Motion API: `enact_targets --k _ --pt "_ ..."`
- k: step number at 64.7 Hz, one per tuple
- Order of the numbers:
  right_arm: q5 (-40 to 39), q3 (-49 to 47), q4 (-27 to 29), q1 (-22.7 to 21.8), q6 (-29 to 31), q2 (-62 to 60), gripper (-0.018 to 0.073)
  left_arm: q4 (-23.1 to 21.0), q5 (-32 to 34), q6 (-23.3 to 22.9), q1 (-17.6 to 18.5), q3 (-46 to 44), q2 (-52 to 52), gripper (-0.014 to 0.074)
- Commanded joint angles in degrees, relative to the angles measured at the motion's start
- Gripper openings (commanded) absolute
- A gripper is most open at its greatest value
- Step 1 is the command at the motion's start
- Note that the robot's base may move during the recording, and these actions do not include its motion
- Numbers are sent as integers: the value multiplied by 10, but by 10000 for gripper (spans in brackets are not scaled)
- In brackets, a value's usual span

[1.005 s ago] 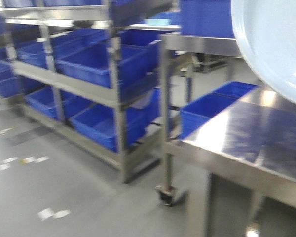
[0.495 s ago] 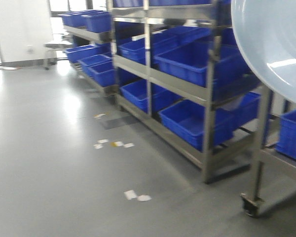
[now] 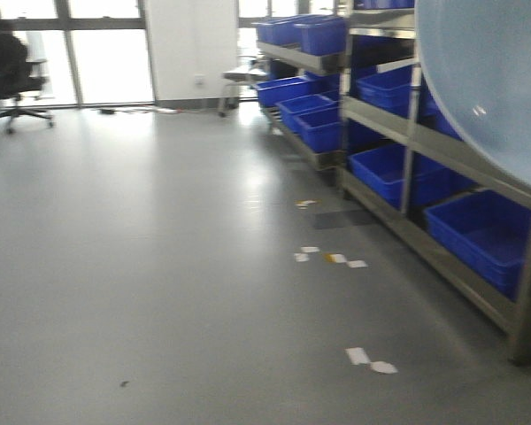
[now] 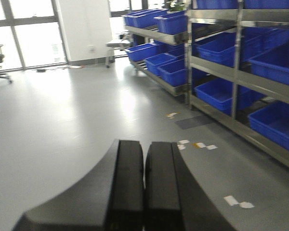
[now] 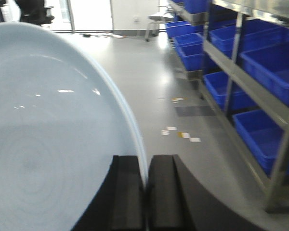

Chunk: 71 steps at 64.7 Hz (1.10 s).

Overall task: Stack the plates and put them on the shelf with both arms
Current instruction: 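Drive the base across the floor to the shelf of blue bins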

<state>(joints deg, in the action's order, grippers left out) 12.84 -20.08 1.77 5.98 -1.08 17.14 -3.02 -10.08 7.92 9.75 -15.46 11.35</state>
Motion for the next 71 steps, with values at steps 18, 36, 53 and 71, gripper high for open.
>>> enact_targets --k 18,36,53,71 --pt "-58 -17 -1 -3 -1 3 52 -6 53 -2 1 -18 6 82" --pt "-58 -17 -1 -3 -1 3 52 -6 53 -2 1 -18 6 82" --pt "-58 -17 -1 -3 -1 3 52 -6 53 -2 1 -18 6 82" --pt "-58 -17 -1 -3 -1 3 52 -6 53 -2 1 -18 6 82"
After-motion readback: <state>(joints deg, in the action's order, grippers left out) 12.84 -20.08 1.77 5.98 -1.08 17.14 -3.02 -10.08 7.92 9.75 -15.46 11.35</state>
